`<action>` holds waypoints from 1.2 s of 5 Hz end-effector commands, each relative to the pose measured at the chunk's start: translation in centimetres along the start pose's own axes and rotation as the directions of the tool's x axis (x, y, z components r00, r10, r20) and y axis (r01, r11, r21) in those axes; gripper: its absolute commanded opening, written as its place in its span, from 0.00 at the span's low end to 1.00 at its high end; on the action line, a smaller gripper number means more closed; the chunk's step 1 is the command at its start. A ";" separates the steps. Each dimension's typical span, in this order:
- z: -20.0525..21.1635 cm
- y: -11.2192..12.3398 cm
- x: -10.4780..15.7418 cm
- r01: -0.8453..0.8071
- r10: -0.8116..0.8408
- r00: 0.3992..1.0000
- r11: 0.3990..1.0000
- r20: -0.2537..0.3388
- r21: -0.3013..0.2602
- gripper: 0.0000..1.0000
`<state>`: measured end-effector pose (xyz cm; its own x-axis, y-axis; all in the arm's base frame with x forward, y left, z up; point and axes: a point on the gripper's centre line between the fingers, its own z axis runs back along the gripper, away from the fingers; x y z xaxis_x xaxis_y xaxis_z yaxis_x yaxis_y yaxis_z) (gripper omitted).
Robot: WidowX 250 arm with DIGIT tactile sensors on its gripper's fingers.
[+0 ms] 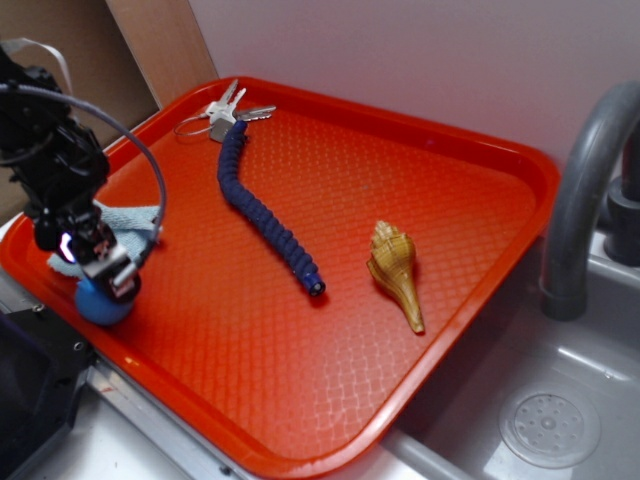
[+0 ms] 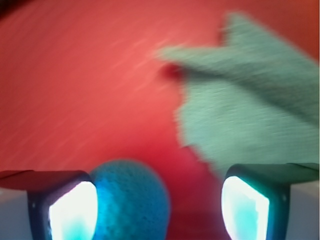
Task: Grab the blue ball.
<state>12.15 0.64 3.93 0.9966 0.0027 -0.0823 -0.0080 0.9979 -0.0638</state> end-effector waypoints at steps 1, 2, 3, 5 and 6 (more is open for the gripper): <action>0.7 -2.3 -0.8 0.058 -0.058 0.995 0.998 -0.086 0.007 0.00; 0.2 -2.1 -0.4 0.055 -0.051 0.996 0.997 -0.073 0.050 0.00; 0.0 -1.7 0.3 0.046 -0.043 0.997 0.998 -0.061 0.052 0.00; 6.6 1.3 0.7 -0.010 0.017 0.983 0.999 0.181 -0.040 0.00; 11.7 3.2 0.8 -0.061 0.079 0.957 0.996 0.279 -0.072 0.00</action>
<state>14.07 4.10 14.60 0.9821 0.0927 0.1642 -0.0695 0.9875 -0.1416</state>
